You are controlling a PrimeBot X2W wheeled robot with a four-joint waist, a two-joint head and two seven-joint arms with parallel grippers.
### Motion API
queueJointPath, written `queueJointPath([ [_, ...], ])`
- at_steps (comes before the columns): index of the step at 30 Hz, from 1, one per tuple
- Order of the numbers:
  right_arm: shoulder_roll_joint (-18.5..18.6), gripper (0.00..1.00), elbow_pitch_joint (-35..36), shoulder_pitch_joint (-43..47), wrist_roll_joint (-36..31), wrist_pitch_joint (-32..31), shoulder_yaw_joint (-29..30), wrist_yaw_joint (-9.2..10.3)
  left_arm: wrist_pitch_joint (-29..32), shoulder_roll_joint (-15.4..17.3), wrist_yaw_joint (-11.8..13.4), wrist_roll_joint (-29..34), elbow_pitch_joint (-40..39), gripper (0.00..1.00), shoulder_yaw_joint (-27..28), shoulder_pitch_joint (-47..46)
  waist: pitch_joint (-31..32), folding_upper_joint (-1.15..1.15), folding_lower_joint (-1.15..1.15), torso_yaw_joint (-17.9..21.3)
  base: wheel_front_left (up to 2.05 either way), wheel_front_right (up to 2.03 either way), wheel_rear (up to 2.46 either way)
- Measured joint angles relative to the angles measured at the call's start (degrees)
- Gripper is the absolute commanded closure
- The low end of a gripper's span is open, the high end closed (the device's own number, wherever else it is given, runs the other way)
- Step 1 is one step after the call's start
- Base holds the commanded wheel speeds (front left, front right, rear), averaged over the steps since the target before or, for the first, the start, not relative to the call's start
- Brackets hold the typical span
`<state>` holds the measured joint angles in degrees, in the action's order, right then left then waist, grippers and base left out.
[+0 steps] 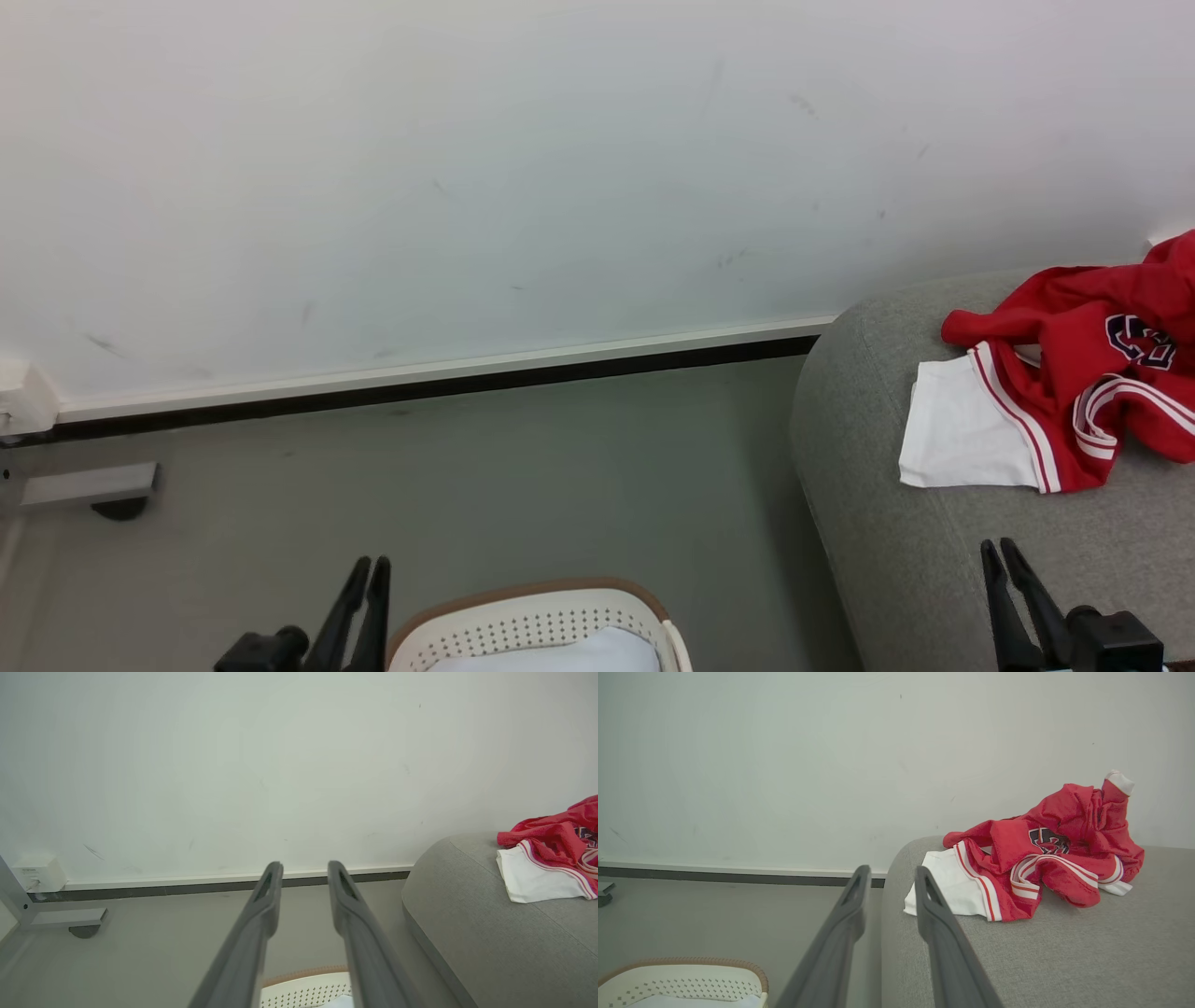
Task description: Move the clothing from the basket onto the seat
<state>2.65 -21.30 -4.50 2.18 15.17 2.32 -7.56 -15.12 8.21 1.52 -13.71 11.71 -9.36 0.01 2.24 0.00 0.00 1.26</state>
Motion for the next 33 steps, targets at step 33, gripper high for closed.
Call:
queueJointPath([
  [33,-0.4,1.0,2.0,0.2,33.9,-8.2,1.5,0.0,8.1,-2.2,-3.3,-29.5,1.3,1.0,5.8,-1.3,-0.6,0.0,0.01,-0.3,0.0,0.0,0.0],
])
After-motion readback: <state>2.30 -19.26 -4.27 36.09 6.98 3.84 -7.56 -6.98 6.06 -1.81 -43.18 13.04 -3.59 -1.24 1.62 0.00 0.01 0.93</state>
